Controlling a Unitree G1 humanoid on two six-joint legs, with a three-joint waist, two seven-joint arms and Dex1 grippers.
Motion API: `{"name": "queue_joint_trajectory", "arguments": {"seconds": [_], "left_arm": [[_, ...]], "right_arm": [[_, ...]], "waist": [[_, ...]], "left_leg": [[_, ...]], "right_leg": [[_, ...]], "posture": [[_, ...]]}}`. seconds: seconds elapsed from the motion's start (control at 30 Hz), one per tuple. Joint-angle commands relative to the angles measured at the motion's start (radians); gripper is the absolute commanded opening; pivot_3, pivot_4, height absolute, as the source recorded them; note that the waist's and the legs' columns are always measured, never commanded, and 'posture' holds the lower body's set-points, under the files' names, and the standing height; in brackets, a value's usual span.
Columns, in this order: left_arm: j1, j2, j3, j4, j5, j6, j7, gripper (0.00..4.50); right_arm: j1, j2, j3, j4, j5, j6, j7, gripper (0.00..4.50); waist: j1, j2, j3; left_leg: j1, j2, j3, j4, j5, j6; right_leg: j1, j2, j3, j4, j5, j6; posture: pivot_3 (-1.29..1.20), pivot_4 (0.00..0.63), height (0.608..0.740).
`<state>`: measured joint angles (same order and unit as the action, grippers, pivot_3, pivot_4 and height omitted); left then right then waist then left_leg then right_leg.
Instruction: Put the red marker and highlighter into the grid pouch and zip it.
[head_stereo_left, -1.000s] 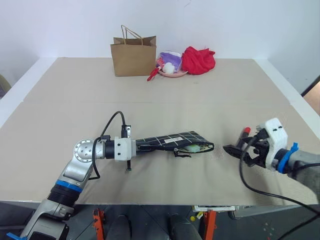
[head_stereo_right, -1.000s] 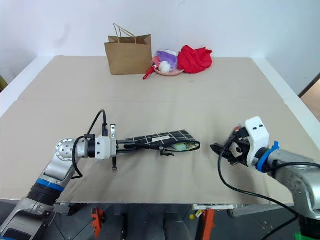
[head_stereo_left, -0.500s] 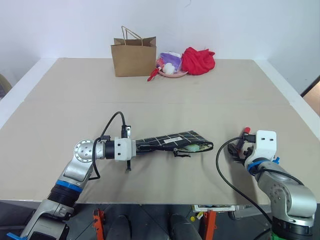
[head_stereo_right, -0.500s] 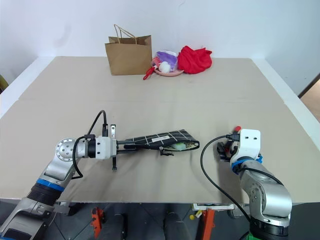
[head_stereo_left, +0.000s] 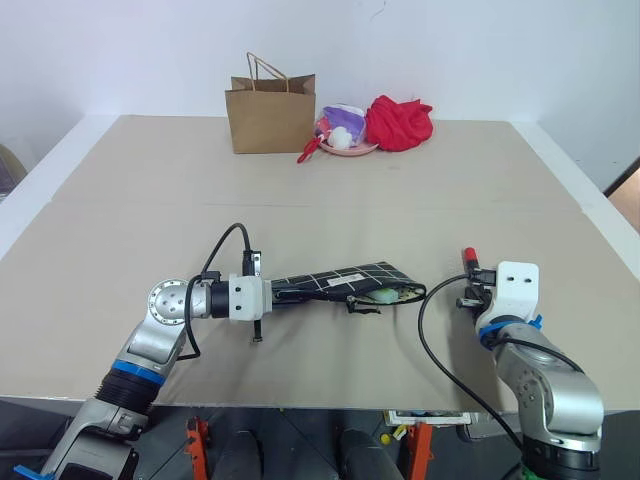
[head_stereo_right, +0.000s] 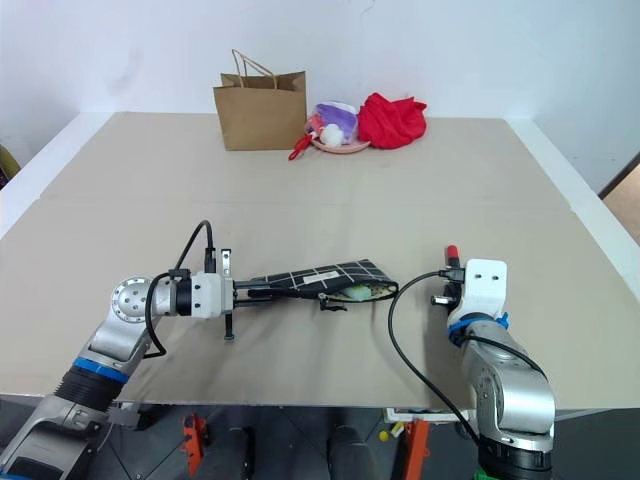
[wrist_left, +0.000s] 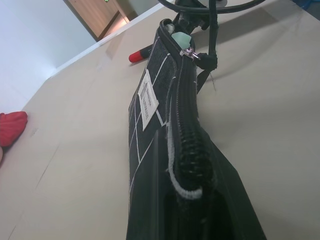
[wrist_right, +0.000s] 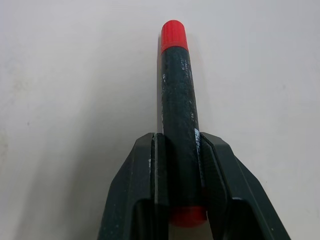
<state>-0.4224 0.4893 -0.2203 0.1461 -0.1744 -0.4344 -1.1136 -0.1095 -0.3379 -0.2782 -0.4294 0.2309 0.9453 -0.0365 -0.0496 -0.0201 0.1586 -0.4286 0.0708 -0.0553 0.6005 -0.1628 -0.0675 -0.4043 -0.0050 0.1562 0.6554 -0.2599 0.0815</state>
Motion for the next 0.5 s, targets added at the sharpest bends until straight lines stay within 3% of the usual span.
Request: {"name": "queue_joint_trajectory", "arguments": {"seconds": [0.03,0.1,0.3,0.5], "left_arm": [[-0.02,0.004,0.016,-0.009,-0.005,-0.011,0.009,0.0],[-0.021,0.005,0.017,-0.009,-0.006,-0.011,0.008,0.0],[-0.03,0.01,0.023,0.006,-0.011,-0.01,0.004,0.0],[-0.033,0.01,0.019,0.016,-0.009,-0.016,-0.001,0.0]], "right_arm": [[0.021,-0.069,0.017,-0.011,0.006,-0.016,0.095,0.61],[0.016,-0.11,0.018,-0.02,0.013,-0.034,0.143,0.61],[-0.016,-0.342,-0.033,-0.1,0.194,-0.12,0.533,0.61],[-0.09,-0.521,-0.136,-0.068,0.461,-0.094,0.864,0.61]], "waist": [[0.0,0.0,0.0],[-0.001,0.0,0.0],[-0.002,0.004,0.002],[0.0,0.003,0.002]], "left_leg": [[0.0,0.0,0.0,0.0,0.0,0.0],[0.0,0.0,0.0,0.0,0.0,0.0],[-0.001,0.0,0.0,0.0,0.0,0.0],[-0.001,0.0,0.0,0.0,0.0,0.0]], "right_leg": [[0.0,0.0,0.0,0.0,0.0,0.0],[0.0,0.0,0.0,0.0,0.0,0.0],[-0.001,0.0,0.0,0.0,0.0,0.0],[-0.001,0.0,0.0,0.0,-0.001,0.001]], "posture": [[0.0,0.15,0.74],[0.0,0.15,0.74],[0.0,0.15,0.74],[0.0,0.15,0.74]]}}
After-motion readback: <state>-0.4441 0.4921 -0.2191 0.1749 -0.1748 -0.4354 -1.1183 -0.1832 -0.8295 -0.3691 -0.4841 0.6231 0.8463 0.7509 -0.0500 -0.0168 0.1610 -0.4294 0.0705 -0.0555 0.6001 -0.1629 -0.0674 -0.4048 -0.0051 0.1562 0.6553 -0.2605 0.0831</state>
